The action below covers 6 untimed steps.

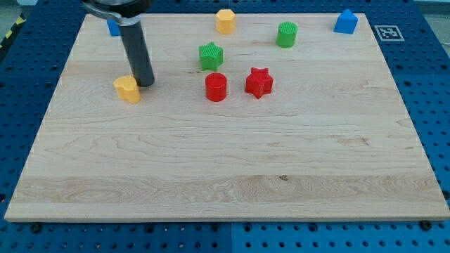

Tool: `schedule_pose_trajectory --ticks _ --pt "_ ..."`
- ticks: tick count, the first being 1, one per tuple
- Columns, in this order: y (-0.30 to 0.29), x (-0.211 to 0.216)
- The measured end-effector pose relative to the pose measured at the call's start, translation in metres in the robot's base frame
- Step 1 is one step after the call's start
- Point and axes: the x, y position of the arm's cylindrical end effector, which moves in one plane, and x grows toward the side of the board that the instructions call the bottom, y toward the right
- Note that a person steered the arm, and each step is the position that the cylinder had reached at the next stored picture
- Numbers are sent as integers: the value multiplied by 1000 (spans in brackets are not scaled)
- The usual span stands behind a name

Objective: Push the yellow heart to the center left

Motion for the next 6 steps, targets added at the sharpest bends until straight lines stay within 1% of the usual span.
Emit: schedule_pose_trajectory --ticks 1,2,4,5,6 --pt "1 -4" --pt "36 -6" --pt "32 21" --pt "23 30" --pt "22 30"
